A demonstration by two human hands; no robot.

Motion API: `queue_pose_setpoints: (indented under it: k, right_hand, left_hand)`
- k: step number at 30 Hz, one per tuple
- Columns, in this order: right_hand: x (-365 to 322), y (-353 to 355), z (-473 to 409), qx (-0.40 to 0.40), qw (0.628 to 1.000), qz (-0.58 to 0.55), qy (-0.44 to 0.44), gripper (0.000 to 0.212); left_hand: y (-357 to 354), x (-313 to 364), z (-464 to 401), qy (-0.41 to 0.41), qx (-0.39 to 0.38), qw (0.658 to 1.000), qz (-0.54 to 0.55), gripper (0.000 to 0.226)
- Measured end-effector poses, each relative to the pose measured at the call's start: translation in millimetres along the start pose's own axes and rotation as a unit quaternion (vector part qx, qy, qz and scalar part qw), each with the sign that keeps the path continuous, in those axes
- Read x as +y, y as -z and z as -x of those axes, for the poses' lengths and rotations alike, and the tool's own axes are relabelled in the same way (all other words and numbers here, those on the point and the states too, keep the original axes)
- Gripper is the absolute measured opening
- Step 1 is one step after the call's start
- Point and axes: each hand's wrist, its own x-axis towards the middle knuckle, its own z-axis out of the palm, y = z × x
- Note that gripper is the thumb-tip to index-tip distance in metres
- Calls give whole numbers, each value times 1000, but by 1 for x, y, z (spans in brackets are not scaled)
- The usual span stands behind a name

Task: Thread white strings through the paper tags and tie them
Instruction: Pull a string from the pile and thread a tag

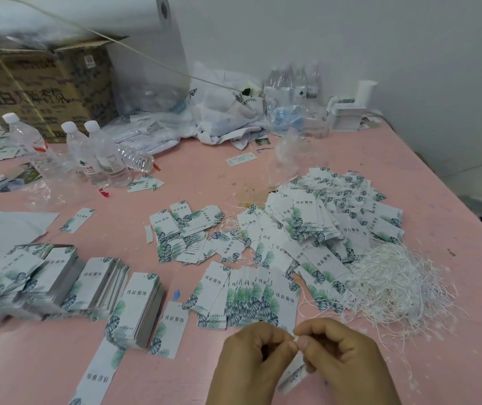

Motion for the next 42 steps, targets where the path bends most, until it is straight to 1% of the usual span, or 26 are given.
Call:
queue_pose_setpoints:
  k: [5,8,12,14,18,23,27,34,38,40,42]
  right_hand:
    - [-5,4,-3,-18,996,-81,-41,28]
    - [-5,6,-4,-35,990,-117,-68,26]
    - [-5,7,-7,-58,985,-132,-95,25]
    - [-8,6,-8,-71,982,-140,-109,20]
    - [-11,4,-9,-71,978,-158,-112,12]
    - [-8,5,-6,-77,973,-169,-134,19]
    - [-8,3,-6,-85,967,-191,-144,24]
    - [-12,1,-5,-80,972,-186,-122,29]
    - [-10,0,-5,-103,973,-182,-100,30]
    - [-6,-1,-4,-85,983,-151,-61,34]
    - [4,1,-10,-29,995,-97,-16,43]
  left_hand:
    - [2,2,-1,-42,-3,998,39,3]
    - [4,3,-1,-56,-23,996,66,12]
    - [7,0,-3,-70,-30,993,92,11]
    - [7,-4,-4,-73,-27,991,105,16]
    - [7,-7,-7,-72,-20,990,120,26]
    - [5,-12,-8,-69,-21,989,133,30]
    - [2,-17,-9,-53,-21,986,154,45]
    - [1,-18,-11,-42,-10,986,158,40]
    - [1,-19,-10,-39,3,985,170,36]
    - [2,-20,-11,-37,7,982,184,35]
    - [5,-18,-13,-30,15,982,188,33]
